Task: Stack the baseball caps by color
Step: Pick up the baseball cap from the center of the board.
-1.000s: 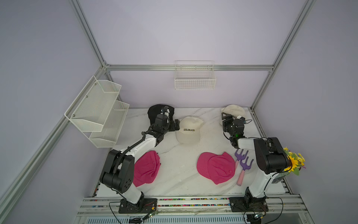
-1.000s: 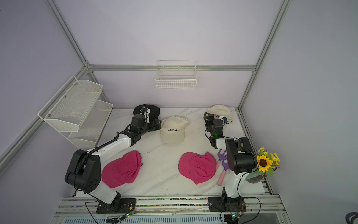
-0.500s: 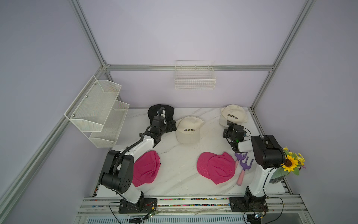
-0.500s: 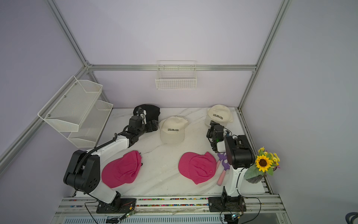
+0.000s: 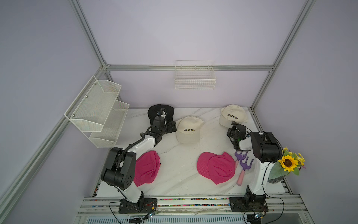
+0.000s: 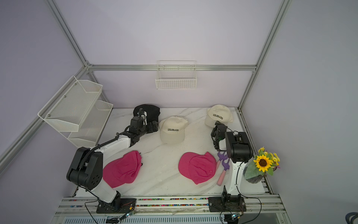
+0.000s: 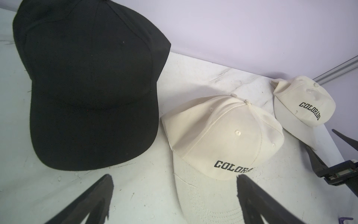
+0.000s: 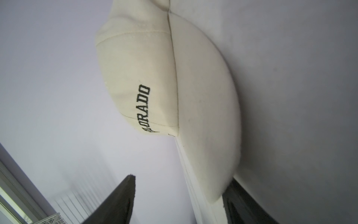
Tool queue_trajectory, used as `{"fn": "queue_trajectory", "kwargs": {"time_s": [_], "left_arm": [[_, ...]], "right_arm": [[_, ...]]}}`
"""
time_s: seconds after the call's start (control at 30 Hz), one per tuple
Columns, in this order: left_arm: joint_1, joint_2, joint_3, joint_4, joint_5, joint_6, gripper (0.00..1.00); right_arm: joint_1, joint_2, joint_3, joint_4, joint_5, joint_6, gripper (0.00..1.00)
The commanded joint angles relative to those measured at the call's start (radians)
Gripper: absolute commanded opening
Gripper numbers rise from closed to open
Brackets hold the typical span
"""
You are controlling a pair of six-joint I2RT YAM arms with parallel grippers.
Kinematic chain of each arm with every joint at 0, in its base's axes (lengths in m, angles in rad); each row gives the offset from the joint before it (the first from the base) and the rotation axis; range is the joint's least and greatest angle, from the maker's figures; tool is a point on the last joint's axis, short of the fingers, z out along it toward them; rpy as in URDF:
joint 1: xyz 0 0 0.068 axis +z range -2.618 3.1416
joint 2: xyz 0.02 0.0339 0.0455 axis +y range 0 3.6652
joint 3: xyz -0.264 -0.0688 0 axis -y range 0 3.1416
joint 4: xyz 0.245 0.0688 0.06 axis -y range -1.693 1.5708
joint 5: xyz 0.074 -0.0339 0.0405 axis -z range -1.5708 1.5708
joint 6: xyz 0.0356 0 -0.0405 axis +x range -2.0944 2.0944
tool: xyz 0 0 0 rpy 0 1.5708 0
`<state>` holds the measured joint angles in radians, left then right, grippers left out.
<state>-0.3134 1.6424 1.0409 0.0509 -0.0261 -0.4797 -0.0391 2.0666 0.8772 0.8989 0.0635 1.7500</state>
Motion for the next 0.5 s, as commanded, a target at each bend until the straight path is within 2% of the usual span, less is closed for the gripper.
{"fn": "queue_trajectory", "kwargs": {"time_s": [0.0, 0.07, 0.13, 0.23, 0.47], "left_arm": [[0.008, 0.003, 0.034, 0.037, 0.000, -0.020, 1.00], [0.009, 0.007, 0.037, 0.037, 0.002, -0.020, 1.00], [0.010, 0.010, 0.039, 0.037, 0.003, -0.022, 1.00], [0.009, 0.010, 0.039, 0.037, 0.005, -0.022, 1.00], [0.014, 0.003, 0.036, 0.033, 0.006, -0.016, 1.00]], "right_arm": [[-0.007, 0.014, 0.035, -0.051, 0.012, 0.009, 0.68], [-0.009, 0.016, 0.040, -0.055, 0.006, -0.001, 0.60], [-0.011, 0.016, 0.041, -0.054, -0.003, -0.012, 0.45], [-0.013, 0.015, 0.030, -0.031, -0.008, -0.024, 0.28], [-0.021, 0.012, -0.047, 0.144, -0.033, -0.061, 0.00]]}}
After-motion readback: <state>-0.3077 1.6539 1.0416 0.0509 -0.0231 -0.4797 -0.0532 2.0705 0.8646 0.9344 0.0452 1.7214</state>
